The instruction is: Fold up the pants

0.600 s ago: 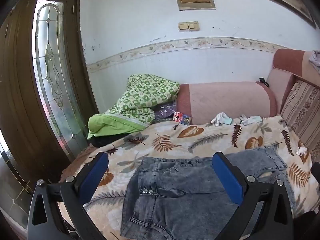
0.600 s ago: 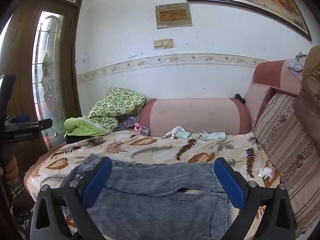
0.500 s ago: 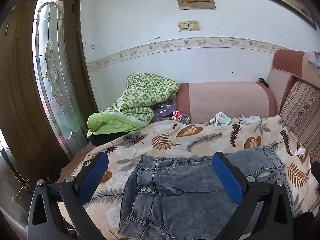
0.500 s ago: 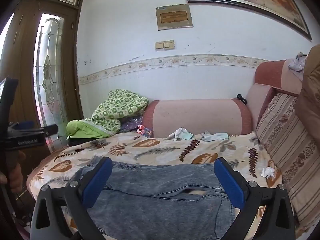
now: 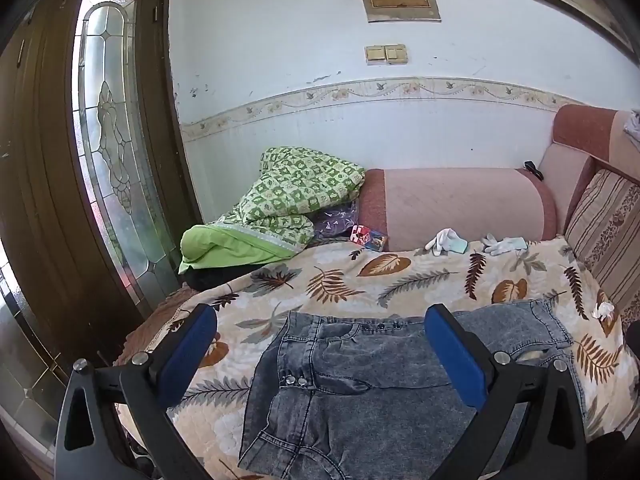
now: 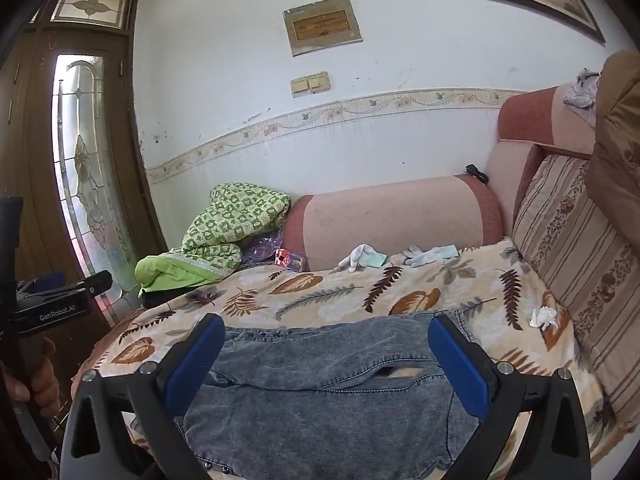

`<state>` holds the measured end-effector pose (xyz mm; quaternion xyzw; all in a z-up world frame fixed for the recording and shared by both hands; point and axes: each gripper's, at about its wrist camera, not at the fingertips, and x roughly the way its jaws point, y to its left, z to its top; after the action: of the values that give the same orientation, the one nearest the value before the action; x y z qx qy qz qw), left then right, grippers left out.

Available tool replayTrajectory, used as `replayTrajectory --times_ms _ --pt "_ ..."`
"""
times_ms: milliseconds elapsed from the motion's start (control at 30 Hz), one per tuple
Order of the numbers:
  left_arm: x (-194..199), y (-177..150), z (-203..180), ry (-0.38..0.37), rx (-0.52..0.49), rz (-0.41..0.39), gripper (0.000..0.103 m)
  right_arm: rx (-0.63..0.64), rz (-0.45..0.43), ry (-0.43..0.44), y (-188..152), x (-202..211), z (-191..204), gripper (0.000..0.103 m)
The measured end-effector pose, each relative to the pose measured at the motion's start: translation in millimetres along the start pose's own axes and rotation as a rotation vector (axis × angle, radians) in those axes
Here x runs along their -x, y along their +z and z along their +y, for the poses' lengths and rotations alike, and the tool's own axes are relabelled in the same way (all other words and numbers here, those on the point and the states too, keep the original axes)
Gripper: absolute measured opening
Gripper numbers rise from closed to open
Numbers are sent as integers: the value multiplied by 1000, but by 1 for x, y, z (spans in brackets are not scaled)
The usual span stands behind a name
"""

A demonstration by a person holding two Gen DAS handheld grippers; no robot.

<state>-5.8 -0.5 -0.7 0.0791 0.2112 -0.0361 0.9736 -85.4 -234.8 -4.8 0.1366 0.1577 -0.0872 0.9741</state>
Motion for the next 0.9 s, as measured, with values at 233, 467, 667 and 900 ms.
replayTrajectory --times_ms 233,467,667,900 --pt "0 1 0 10 -2 -5 103 12 12 -1 -3 -4 4 103" --pt "-3 -1 -3 11 -7 9 103 10 16 -1 -7 -6 1 103" --pt "-6 -3 -3 13 -6 20 103 -4 26 -4 -9 -8 0 103" --pt "-11 -4 0 21 -4 31 103 -19 35 -5 -13 -12 -2 103"
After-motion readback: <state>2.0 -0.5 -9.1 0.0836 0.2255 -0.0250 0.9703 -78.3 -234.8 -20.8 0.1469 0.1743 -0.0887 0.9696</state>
